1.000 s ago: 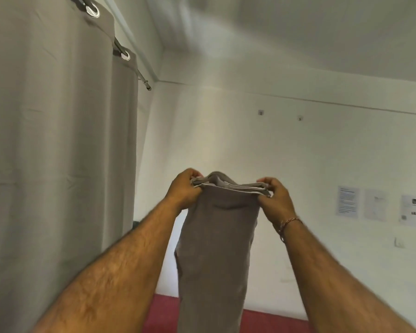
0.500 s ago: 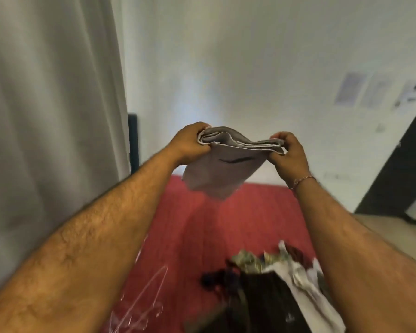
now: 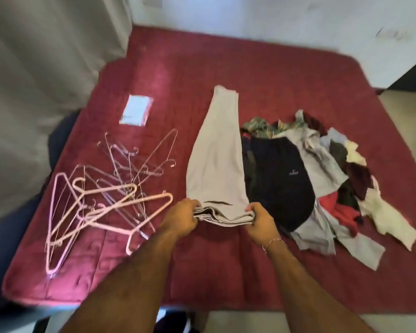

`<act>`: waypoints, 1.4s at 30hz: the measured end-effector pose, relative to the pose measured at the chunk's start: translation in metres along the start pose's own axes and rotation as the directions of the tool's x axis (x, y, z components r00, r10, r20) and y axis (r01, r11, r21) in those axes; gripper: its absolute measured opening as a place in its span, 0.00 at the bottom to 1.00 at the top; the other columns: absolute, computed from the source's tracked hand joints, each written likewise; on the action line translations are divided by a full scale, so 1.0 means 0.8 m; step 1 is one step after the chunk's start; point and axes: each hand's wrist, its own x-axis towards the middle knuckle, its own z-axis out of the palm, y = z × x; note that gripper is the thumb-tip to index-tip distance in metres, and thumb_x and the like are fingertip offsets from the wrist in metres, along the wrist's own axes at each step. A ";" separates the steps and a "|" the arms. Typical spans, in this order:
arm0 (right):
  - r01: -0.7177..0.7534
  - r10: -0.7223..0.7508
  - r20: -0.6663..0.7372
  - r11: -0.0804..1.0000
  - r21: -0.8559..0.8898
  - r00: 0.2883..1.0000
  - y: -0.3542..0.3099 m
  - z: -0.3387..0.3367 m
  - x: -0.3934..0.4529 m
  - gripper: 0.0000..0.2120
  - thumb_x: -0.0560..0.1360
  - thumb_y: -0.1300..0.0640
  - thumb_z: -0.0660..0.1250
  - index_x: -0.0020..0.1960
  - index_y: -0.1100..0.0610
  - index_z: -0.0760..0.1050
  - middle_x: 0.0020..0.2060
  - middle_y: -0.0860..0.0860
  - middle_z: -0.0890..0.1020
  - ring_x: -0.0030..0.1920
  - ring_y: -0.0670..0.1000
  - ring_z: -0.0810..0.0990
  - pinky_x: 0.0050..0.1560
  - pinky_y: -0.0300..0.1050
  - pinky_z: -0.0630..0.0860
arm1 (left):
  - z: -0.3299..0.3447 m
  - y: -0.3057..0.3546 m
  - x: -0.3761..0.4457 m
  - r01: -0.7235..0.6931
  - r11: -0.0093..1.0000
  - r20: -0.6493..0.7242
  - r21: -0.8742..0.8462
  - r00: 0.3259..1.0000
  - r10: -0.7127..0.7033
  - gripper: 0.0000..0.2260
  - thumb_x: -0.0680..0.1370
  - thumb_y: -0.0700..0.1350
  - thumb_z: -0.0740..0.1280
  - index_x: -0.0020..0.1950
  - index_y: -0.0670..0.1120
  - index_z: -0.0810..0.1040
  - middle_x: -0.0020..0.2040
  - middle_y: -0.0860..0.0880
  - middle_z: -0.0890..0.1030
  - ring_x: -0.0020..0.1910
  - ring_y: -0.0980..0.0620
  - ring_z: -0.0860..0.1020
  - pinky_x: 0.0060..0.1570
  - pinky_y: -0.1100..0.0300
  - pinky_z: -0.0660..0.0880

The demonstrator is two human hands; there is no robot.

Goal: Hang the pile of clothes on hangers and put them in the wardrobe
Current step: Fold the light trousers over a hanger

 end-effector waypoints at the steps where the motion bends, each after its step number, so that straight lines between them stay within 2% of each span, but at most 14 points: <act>1: -0.054 0.058 0.066 0.997 -0.051 0.996 0.015 0.016 -0.014 0.18 0.70 0.64 0.69 0.55 0.50 0.71 0.50 0.51 0.81 0.48 0.55 0.80 0.44 0.40 0.71 | 0.023 -0.007 -0.016 0.002 1.000 0.058 0.028 0.998 -0.004 0.22 0.71 0.44 0.67 0.64 0.55 0.78 0.59 0.49 0.81 0.59 0.43 0.81 0.58 0.50 0.78; 4: -0.128 0.194 0.232 0.954 -0.272 0.953 0.037 0.050 -0.044 0.26 0.73 0.56 0.71 0.69 0.53 0.68 0.66 0.55 0.72 0.61 0.61 0.78 0.60 0.49 0.74 | 0.059 -0.019 -0.057 0.026 0.995 0.240 0.096 0.970 -0.049 0.32 0.74 0.44 0.69 0.79 0.48 0.66 0.71 0.42 0.74 0.67 0.38 0.77 0.66 0.48 0.75; 6: -0.123 0.197 0.287 0.959 -0.257 0.937 0.032 0.065 -0.054 0.30 0.75 0.57 0.71 0.74 0.57 0.65 0.71 0.58 0.68 0.66 0.61 0.76 0.66 0.49 0.73 | 0.066 -0.030 -0.078 0.035 0.994 0.267 0.108 0.962 -0.063 0.36 0.74 0.45 0.71 0.81 0.47 0.63 0.74 0.40 0.72 0.70 0.38 0.74 0.68 0.48 0.73; 12: 0.044 0.036 0.365 0.977 -0.208 0.930 -0.036 0.104 -0.055 0.28 0.76 0.59 0.68 0.74 0.56 0.66 0.71 0.56 0.69 0.62 0.58 0.77 0.63 0.46 0.73 | 0.029 -0.057 -0.103 0.118 0.992 0.167 0.044 0.978 -0.124 0.34 0.77 0.42 0.71 0.81 0.43 0.62 0.76 0.39 0.70 0.73 0.40 0.72 0.71 0.53 0.70; 17: 0.103 -0.045 0.391 0.986 -0.130 0.919 -0.100 0.146 -0.029 0.26 0.77 0.58 0.69 0.74 0.56 0.67 0.69 0.57 0.71 0.62 0.57 0.77 0.61 0.44 0.71 | -0.010 -0.100 -0.096 0.194 0.981 0.096 -0.004 0.976 -0.193 0.32 0.76 0.42 0.70 0.80 0.45 0.66 0.73 0.42 0.75 0.68 0.43 0.76 0.64 0.55 0.74; 21: -0.024 0.038 0.367 0.999 -0.044 0.929 -0.135 0.193 0.000 0.25 0.76 0.59 0.70 0.71 0.56 0.70 0.66 0.56 0.74 0.62 0.57 0.78 0.59 0.43 0.72 | -0.031 -0.151 -0.079 0.235 0.972 0.115 -0.024 0.966 -0.231 0.30 0.76 0.43 0.72 0.77 0.45 0.69 0.70 0.41 0.76 0.67 0.42 0.77 0.64 0.54 0.74; 23: -0.112 0.109 0.364 0.994 -0.015 0.925 -0.148 0.216 0.015 0.25 0.75 0.60 0.71 0.70 0.57 0.71 0.63 0.54 0.76 0.62 0.57 0.78 0.58 0.41 0.72 | -0.044 -0.177 -0.068 0.242 0.970 0.148 -0.014 0.960 -0.237 0.28 0.73 0.48 0.75 0.72 0.46 0.73 0.64 0.42 0.80 0.60 0.42 0.80 0.58 0.53 0.77; 26: -0.225 0.199 0.321 0.973 0.046 0.926 -0.168 0.254 0.040 0.20 0.75 0.58 0.72 0.66 0.57 0.74 0.61 0.55 0.81 0.59 0.58 0.81 0.61 0.48 0.77 | -0.067 -0.216 -0.044 0.225 0.974 0.152 -0.014 0.964 -0.220 0.30 0.72 0.47 0.73 0.73 0.46 0.73 0.65 0.42 0.80 0.61 0.42 0.80 0.58 0.53 0.77; 28: -0.286 0.247 0.306 0.954 0.089 0.919 -0.182 0.276 0.056 0.15 0.75 0.59 0.73 0.60 0.57 0.75 0.55 0.54 0.82 0.56 0.57 0.81 0.61 0.49 0.77 | -0.077 -0.237 -0.027 0.217 0.976 0.142 0.002 0.966 -0.215 0.30 0.75 0.44 0.71 0.77 0.46 0.69 0.68 0.42 0.78 0.64 0.41 0.79 0.60 0.53 0.76; 31: -0.378 0.309 0.305 0.905 0.197 0.901 -0.191 0.323 0.093 0.08 0.73 0.62 0.73 0.47 0.54 0.75 0.46 0.52 0.81 0.51 0.55 0.80 0.57 0.47 0.76 | -0.085 -0.267 -0.002 0.174 0.985 0.150 0.017 0.973 -0.174 0.28 0.79 0.46 0.70 0.78 0.47 0.68 0.70 0.42 0.78 0.66 0.41 0.78 0.61 0.54 0.74; 34: -0.457 0.372 0.297 0.832 0.313 0.880 -0.175 0.382 0.134 0.14 0.70 0.58 0.76 0.55 0.56 0.80 0.50 0.56 0.85 0.50 0.58 0.83 0.60 0.54 0.79 | -0.086 -0.289 0.010 0.119 0.992 0.165 0.040 0.978 -0.124 0.27 0.79 0.45 0.71 0.77 0.43 0.70 0.70 0.40 0.77 0.67 0.40 0.76 0.62 0.53 0.72; 38: -0.596 0.430 0.413 0.607 0.526 0.803 -0.193 0.415 0.146 0.29 0.70 0.57 0.78 0.69 0.59 0.75 0.55 0.55 0.81 0.49 0.51 0.79 0.51 0.48 0.78 | -0.087 -0.319 0.011 0.100 0.988 0.238 0.114 0.963 -0.125 0.28 0.77 0.41 0.71 0.77 0.42 0.69 0.72 0.39 0.74 0.69 0.41 0.74 0.64 0.55 0.71; 40: -0.613 0.459 0.408 0.556 0.561 0.789 -0.200 0.413 0.144 0.28 0.68 0.57 0.77 0.66 0.60 0.77 0.50 0.55 0.82 0.40 0.50 0.78 0.39 0.45 0.76 | -0.090 -0.330 0.003 0.113 0.982 0.272 0.151 0.950 -0.151 0.33 0.77 0.42 0.72 0.80 0.43 0.65 0.75 0.39 0.71 0.72 0.40 0.71 0.67 0.53 0.70; 42: -0.591 0.498 0.327 0.594 0.547 0.803 -0.200 0.407 0.139 0.17 0.65 0.57 0.74 0.53 0.57 0.84 0.42 0.56 0.85 0.33 0.52 0.80 0.38 0.48 0.80 | -0.095 -0.339 -0.009 0.133 0.974 0.276 0.185 0.944 -0.181 0.39 0.75 0.44 0.74 0.82 0.46 0.61 0.76 0.39 0.69 0.73 0.39 0.70 0.68 0.48 0.71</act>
